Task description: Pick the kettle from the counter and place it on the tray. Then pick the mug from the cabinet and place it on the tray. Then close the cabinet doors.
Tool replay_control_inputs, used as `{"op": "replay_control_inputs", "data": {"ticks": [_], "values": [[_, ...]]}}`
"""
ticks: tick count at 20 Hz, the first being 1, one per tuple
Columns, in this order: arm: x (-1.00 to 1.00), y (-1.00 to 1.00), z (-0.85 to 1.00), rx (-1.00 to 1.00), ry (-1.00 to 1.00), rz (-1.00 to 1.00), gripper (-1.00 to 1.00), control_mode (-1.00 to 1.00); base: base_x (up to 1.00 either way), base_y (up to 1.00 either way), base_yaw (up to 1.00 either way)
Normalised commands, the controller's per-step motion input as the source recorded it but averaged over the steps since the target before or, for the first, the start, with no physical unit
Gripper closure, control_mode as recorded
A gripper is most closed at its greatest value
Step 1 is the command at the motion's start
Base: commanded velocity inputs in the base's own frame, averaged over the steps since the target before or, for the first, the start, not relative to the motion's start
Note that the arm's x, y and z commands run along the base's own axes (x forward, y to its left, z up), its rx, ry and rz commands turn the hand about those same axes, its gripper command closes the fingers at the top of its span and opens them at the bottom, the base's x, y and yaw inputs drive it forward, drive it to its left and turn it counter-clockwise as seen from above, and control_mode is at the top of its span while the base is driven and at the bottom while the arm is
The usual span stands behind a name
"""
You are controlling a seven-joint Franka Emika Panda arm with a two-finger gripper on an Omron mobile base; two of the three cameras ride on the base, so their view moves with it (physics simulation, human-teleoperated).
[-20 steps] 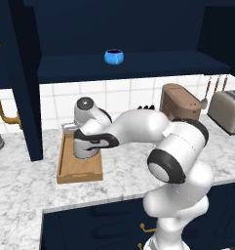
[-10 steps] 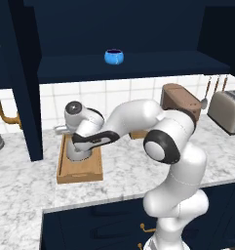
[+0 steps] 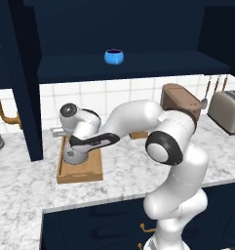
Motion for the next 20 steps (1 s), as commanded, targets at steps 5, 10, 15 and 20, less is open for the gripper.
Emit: {"op": "replay_control_inputs", "data": {"ticks": [5, 10, 15, 20], "values": [[-0.57, -0.18, 0.07, 0.0, -0.02, -0.1, -1.0, -1.0, 0.0, 0.0, 0.0], [-0.75, -0.3, 0.79, 0.0, 0.0, -0.06, -1.0, -1.0, 0.0, 0.0, 0.0], [-0.79, -0.51, 0.98, 0.0, 0.01, 0.0, -1.0, -1.0, 0.0, 0.0, 0.0], [-0.5, -0.83, 0.31, 0.01, 0.03, 0.1, -1.0, -1.0, 0.0, 0.0, 0.0]]}}
